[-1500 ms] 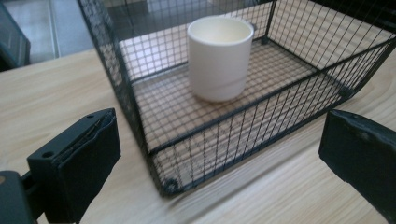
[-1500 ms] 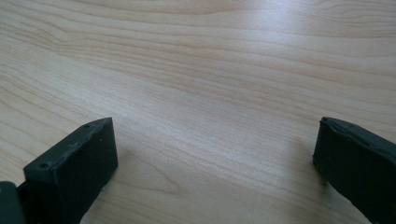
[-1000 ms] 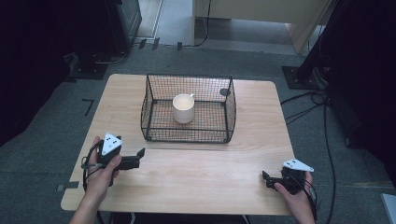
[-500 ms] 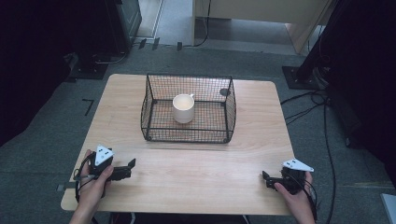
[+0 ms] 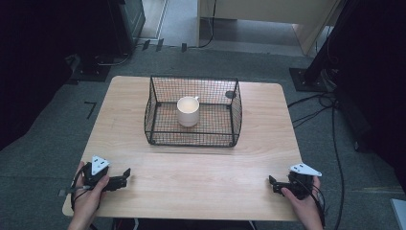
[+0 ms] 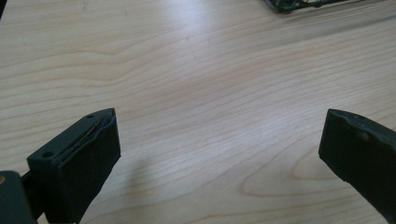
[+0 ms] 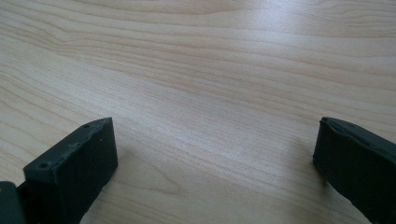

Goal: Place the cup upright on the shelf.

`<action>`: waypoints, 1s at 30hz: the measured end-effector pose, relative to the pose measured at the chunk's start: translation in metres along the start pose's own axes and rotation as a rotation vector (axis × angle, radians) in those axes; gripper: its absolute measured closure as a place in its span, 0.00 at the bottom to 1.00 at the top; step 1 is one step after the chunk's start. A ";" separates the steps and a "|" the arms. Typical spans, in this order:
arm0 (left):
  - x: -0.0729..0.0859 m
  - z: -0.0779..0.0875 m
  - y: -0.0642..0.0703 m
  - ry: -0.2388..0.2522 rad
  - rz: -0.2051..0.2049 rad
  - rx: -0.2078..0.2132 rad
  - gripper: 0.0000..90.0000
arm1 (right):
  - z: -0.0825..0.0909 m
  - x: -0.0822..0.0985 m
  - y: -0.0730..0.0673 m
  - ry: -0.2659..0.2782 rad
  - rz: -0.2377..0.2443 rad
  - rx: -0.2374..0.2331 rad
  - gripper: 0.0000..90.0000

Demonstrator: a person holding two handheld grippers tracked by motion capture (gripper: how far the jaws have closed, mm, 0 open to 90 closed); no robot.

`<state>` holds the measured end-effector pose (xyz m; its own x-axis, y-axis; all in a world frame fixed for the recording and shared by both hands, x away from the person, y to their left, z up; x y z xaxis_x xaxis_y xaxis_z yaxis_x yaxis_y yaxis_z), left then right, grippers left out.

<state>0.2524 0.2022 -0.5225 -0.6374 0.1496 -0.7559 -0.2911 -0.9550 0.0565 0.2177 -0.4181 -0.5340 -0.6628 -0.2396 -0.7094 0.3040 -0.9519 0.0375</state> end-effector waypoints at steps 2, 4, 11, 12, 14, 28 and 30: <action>0.001 0.001 -0.002 -0.004 0.001 -0.001 0.00 | 0.000 0.000 0.000 0.000 0.000 0.000 0.00; 0.002 0.002 -0.003 -0.009 0.003 -0.006 0.00 | 0.000 0.000 0.000 0.000 0.000 0.000 0.00; 0.004 0.002 -0.006 -0.065 -0.018 -0.025 0.00 | 0.000 0.000 0.000 0.000 0.000 0.000 0.00; 0.005 0.002 -0.006 -0.075 -0.019 -0.035 0.00 | 0.000 0.000 0.000 0.000 0.000 0.000 0.00; 0.006 0.003 -0.008 -0.092 -0.020 -0.047 0.00 | 0.000 0.000 0.000 0.000 0.000 0.000 0.00; 0.005 0.001 -0.013 -0.108 -0.015 0.001 0.00 | 0.000 0.000 0.000 0.001 0.000 0.000 0.00; 0.005 0.000 -0.013 -0.108 -0.016 0.003 0.00 | 0.000 0.000 0.000 0.000 0.000 0.001 0.00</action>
<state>0.2526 0.2154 -0.5267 -0.7058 0.1921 -0.6819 -0.3040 -0.9515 0.0467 0.2176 -0.4181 -0.5340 -0.6628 -0.2393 -0.7096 0.3032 -0.9522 0.0380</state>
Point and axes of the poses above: each handheld gripper's, and its own axes: z roughly backward along the jaws, x roughly out of its underside, y roughly to its right, the point moved 1 cm from there along -z, roughly forward along the jaws, and after that the axes turned 5 degrees about z, right-handed, at the moved point
